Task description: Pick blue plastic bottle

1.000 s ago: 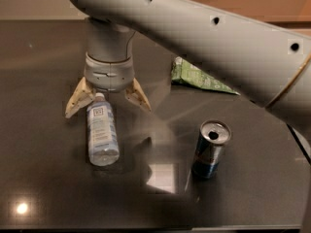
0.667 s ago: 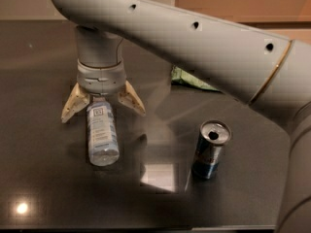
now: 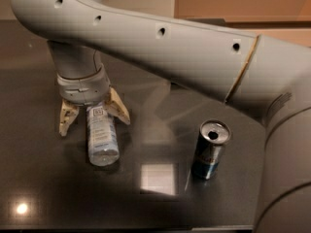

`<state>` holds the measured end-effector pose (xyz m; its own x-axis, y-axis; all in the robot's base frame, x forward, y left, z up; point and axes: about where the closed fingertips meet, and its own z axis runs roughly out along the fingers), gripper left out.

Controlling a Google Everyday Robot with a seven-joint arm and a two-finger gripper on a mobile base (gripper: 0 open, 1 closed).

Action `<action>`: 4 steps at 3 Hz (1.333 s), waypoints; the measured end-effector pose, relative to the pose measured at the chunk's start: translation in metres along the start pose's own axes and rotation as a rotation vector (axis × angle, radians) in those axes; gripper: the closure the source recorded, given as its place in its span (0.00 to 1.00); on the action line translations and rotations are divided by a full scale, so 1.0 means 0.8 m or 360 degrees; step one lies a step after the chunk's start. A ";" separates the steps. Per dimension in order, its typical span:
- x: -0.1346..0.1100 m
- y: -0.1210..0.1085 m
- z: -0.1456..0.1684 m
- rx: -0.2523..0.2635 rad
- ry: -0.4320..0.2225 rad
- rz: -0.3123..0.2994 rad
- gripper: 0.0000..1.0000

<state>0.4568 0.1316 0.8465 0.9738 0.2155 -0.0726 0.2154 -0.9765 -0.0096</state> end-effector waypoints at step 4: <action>-0.001 -0.021 -0.052 0.0015 0.0097 -0.0028 1.00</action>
Offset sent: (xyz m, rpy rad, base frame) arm -0.0188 -0.0100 0.0084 -0.1147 0.0292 0.0199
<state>0.4550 0.1484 0.8884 0.9726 0.2324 -0.0112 0.2321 -0.9725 -0.0198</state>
